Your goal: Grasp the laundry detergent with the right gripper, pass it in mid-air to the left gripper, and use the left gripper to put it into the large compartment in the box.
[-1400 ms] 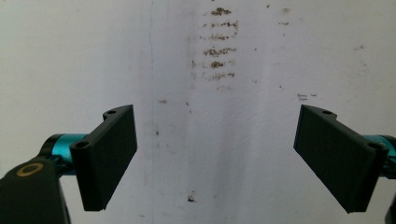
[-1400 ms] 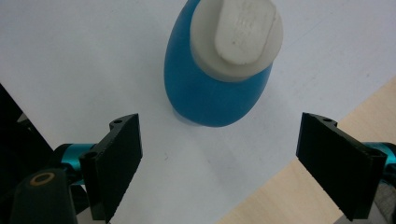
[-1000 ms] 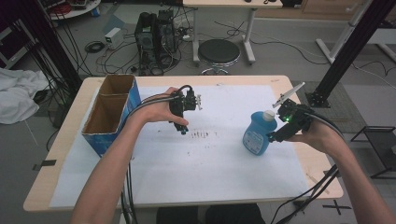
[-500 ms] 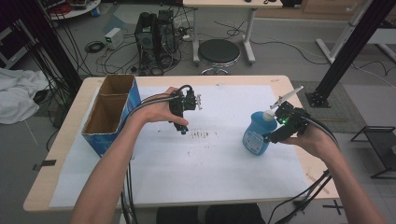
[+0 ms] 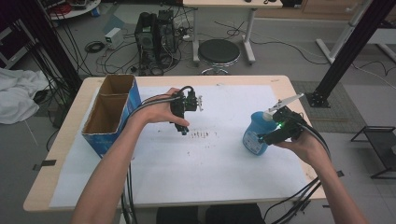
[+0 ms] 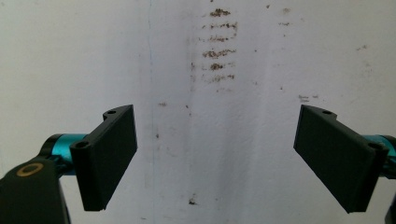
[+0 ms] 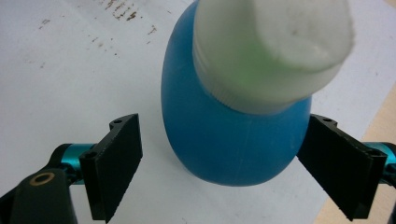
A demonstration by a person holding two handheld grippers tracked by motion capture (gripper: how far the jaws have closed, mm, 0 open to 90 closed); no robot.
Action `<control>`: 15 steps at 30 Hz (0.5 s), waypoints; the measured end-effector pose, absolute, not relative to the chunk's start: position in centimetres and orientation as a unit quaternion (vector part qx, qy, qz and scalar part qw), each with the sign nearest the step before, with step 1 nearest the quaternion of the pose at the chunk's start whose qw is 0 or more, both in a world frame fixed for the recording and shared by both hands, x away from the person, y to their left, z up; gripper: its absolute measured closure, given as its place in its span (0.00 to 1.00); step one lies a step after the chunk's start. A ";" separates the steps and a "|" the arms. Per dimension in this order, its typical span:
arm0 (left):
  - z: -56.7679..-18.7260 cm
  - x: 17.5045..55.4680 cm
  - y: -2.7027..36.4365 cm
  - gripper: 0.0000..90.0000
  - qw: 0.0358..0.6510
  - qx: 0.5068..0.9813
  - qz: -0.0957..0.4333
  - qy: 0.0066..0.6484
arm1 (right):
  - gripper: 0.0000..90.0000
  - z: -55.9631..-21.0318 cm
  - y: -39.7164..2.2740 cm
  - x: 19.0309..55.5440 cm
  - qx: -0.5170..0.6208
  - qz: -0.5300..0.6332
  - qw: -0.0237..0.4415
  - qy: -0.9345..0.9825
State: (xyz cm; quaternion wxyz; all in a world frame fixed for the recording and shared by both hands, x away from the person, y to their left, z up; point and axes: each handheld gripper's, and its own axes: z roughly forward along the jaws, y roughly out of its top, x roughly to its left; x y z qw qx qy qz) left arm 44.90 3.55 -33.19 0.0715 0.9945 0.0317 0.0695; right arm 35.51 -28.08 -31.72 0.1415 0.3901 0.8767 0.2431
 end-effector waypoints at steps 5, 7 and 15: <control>-33.2 44.9 3.5 0.15 0.068 0.995 0.069 0.027 | 0.15 -32.2 -28.1 35.4 0.393 0.255 0.151 0.871; -33.2 44.9 3.5 0.15 0.068 0.995 0.069 0.026 | 0.15 -32.4 -28.1 35.3 0.399 0.258 0.154 0.866; -33.5 44.9 3.4 0.15 0.066 0.995 0.065 0.028 | 0.15 -33.0 -28.0 35.0 0.402 0.277 0.176 0.855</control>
